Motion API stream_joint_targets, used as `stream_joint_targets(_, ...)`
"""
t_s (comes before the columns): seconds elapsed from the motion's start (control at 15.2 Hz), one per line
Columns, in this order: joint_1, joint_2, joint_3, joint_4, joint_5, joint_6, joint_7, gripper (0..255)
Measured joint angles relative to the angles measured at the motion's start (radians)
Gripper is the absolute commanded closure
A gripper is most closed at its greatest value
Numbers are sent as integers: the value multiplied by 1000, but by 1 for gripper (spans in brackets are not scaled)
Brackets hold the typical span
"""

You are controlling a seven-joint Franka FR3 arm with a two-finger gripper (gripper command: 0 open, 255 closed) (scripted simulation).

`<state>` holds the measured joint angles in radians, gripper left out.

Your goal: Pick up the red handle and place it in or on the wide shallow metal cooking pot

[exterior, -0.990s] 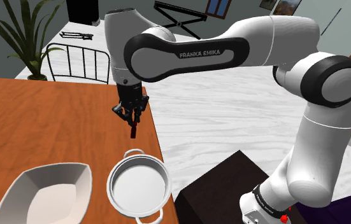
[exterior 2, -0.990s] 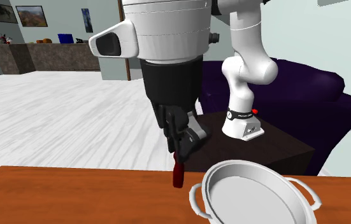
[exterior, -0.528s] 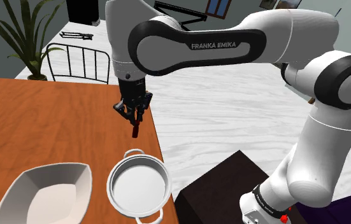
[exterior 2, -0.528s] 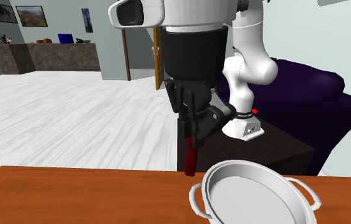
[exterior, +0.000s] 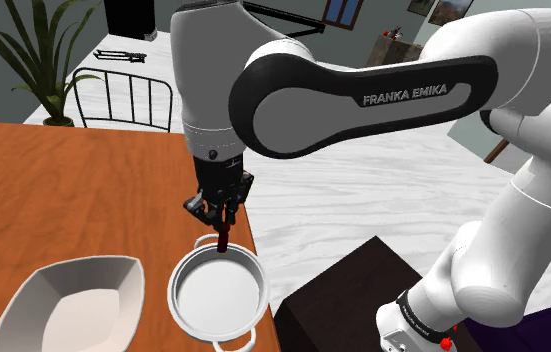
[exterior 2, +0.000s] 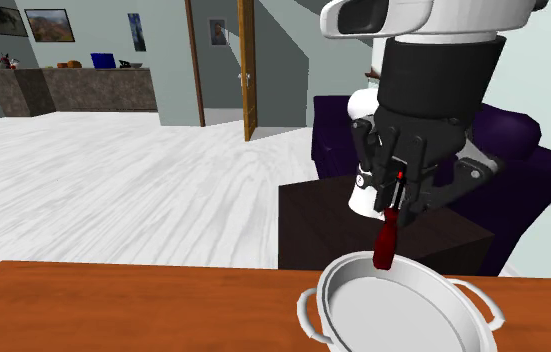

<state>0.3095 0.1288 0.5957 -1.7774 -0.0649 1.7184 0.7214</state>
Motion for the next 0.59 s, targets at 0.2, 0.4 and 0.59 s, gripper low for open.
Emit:
stream_joint_targets(0.2,16,-44,20,-54,29,17,29,255)
stream_joint_targets(0.4,18,-46,22,-92,30,54,36,255)
stream_joint_targets(0.59,20,-38,22,-125,26,92,42,255)
